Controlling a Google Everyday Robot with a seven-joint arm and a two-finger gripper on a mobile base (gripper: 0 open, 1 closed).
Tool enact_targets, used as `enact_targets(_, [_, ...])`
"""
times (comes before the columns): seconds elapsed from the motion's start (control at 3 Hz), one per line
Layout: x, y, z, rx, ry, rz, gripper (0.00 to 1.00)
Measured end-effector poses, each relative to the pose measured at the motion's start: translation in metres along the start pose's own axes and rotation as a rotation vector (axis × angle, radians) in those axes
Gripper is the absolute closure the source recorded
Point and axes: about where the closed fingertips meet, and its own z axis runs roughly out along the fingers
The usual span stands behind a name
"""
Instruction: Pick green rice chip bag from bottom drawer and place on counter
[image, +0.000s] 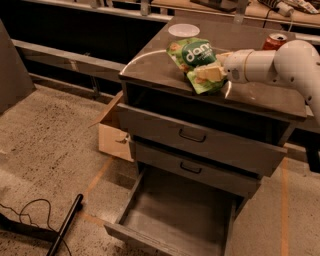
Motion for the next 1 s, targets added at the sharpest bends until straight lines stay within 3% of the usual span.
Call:
enact_targets(0.33, [0.005, -0.002, -0.006, 0.045, -0.001, -0.006, 0.0])
enact_targets(1.0, [0.004, 0.003, -0.051, 0.153, -0.012, -0.019, 0.0])
